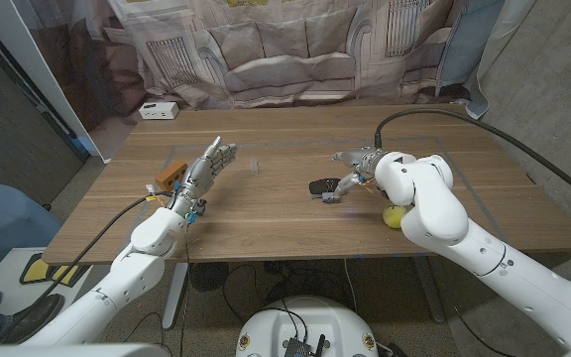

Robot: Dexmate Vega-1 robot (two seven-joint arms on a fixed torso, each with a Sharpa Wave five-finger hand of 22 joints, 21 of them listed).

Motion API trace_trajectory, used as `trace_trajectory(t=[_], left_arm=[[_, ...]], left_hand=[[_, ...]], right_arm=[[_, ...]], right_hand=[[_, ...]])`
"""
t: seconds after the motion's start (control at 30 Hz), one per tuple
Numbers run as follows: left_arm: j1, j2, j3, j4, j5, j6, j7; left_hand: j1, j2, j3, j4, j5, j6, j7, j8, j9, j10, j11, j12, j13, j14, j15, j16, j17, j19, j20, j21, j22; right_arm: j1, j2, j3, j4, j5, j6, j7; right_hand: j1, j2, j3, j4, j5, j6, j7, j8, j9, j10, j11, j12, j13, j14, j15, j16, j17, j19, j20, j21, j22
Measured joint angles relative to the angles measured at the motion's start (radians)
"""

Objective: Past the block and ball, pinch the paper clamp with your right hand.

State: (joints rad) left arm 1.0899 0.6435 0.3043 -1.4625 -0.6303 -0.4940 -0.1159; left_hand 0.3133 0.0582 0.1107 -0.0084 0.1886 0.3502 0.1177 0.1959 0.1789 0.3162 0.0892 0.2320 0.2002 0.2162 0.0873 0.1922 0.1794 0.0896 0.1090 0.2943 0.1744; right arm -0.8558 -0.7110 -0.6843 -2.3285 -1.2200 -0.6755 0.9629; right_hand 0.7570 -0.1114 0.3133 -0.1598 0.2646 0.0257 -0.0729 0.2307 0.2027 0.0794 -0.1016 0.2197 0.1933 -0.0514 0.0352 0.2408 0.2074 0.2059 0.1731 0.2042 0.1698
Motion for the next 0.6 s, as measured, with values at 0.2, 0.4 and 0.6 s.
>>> trace_trajectory(t=[0.2, 0.4, 0.6], left_arm=[[-0.006, -0.003, 0.005, 0.007, -0.001, 0.002, -0.001], [-0.013, -0.006, 0.009, 0.015, -0.003, 0.010, -0.008], [-0.016, -0.009, 0.012, 0.023, -0.005, 0.012, -0.009]], left_hand=[[0.000, 0.000, 0.000, 0.000, 0.000, 0.004, 0.004, 0.000, 0.000, 0.000, 0.000, 0.000, 0.000, -0.004, 0.004, 0.000, 0.000, 0.000, 0.000, 0.000, 0.000], [0.005, 0.005, 0.000, 0.000, 0.000, 0.004, 0.004, 0.000, 0.000, 0.000, 0.000, 0.000, 0.002, -0.004, 0.004, 0.000, 0.000, 0.000, 0.000, -0.006, 0.000], [-0.001, 0.012, 0.000, 0.000, 0.000, 0.004, 0.004, 0.000, 0.000, 0.000, 0.000, 0.000, 0.002, -0.004, 0.004, 0.000, 0.000, 0.000, 0.000, -0.006, 0.000]], right_arm=[[0.002, 0.007, 0.000, 0.007, -0.001, 0.011, 0.015], [0.013, 0.027, -0.001, 0.028, -0.001, 0.016, 0.030], [0.018, 0.036, -0.005, 0.038, 0.003, 0.020, 0.036]], right_hand=[[0.002, -0.002, -0.004, 0.004, 0.018, 0.032, -0.004, 0.008, 0.000, 0.030, -0.009, 0.007, 0.000, 0.023, -0.008, 0.008, 0.003, 0.015, 0.015, 0.000, 0.000], [0.002, -0.002, -0.007, 0.007, 0.029, 0.041, 0.005, 0.014, 0.000, 0.039, 0.000, 0.007, 0.005, 0.037, -0.005, 0.011, 0.005, 0.023, 0.023, 0.000, 0.000], [0.002, -0.002, -0.004, 0.013, 0.042, 0.058, 0.008, 0.021, 0.005, 0.061, 0.010, 0.013, 0.005, 0.055, -0.007, 0.018, 0.005, 0.045, 0.028, 0.009, 0.000]])
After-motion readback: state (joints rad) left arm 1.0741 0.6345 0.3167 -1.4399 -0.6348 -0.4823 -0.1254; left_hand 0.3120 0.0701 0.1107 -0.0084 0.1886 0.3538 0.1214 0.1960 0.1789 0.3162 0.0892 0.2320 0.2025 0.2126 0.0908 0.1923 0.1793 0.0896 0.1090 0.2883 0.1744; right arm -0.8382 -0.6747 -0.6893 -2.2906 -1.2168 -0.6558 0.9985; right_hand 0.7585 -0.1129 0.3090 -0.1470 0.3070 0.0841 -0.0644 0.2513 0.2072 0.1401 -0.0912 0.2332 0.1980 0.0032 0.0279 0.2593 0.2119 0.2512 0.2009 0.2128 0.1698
